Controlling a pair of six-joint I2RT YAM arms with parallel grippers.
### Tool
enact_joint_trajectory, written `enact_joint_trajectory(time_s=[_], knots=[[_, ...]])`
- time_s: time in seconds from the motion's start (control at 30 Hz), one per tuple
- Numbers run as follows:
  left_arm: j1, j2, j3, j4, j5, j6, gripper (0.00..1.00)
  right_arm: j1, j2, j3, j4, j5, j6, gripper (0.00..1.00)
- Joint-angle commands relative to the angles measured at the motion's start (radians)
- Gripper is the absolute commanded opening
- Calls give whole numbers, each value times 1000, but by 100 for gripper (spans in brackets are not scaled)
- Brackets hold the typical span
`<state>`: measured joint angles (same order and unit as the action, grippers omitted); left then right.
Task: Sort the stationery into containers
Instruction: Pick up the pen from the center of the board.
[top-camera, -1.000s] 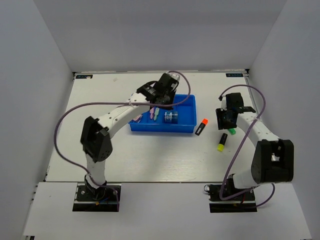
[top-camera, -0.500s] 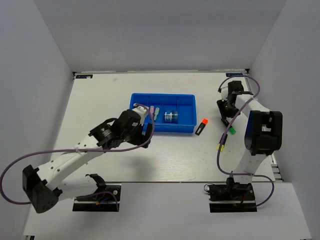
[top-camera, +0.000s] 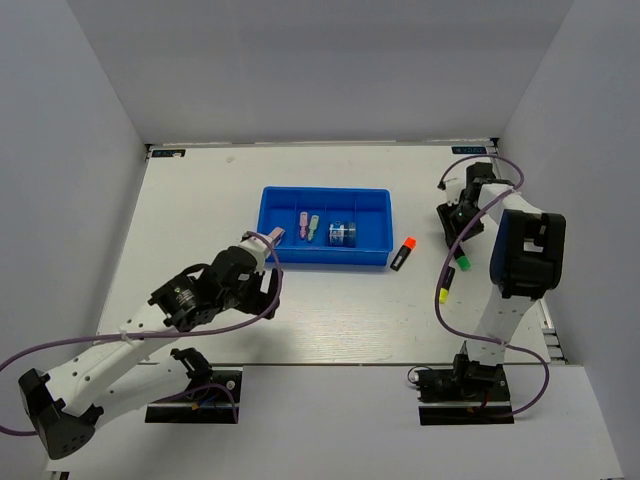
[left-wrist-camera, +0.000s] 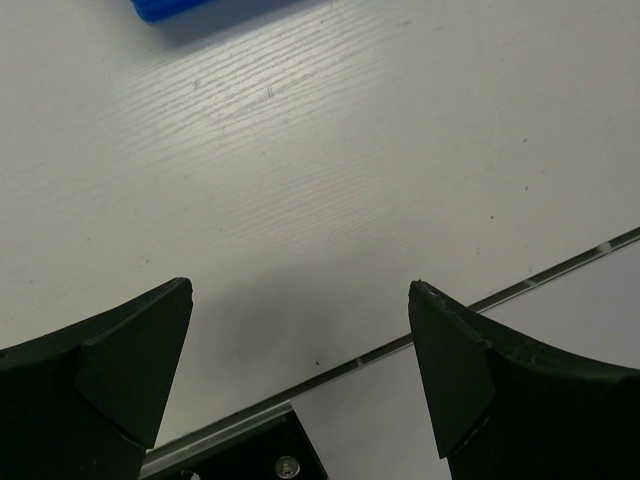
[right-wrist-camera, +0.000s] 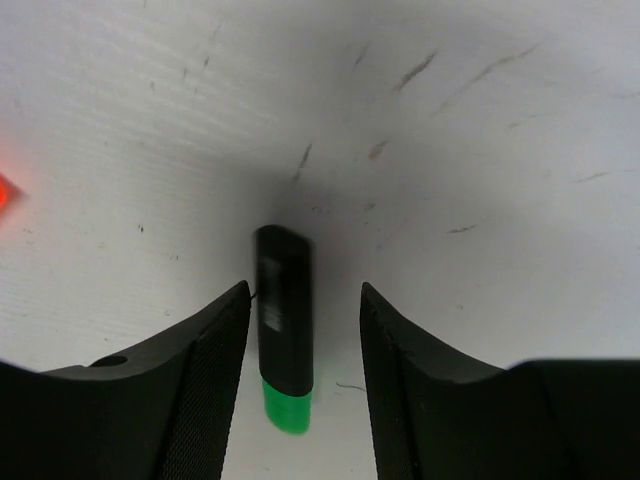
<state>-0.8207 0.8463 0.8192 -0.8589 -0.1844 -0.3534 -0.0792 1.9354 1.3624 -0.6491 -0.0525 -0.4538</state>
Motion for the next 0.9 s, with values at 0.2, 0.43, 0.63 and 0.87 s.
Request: enact_joint_trajectory(time_s=[0.2, 0.43, 0.63, 0.87], knots=[[2, -56, -68, -2, 5, -36, 99, -5, -16, -140, -31, -53, -74, 54], [3, -95, -75, -20, 5, -44, 99, -2, -4, -184, -8, -7, -63, 37], [0, -112, -91, -22, 11, -50, 99, -4, -9, -197, -18, -32, -65, 6], [2, -96, -115, 17, 62, -61, 99, 10, -157, -74, -171, -260, -7, 0]])
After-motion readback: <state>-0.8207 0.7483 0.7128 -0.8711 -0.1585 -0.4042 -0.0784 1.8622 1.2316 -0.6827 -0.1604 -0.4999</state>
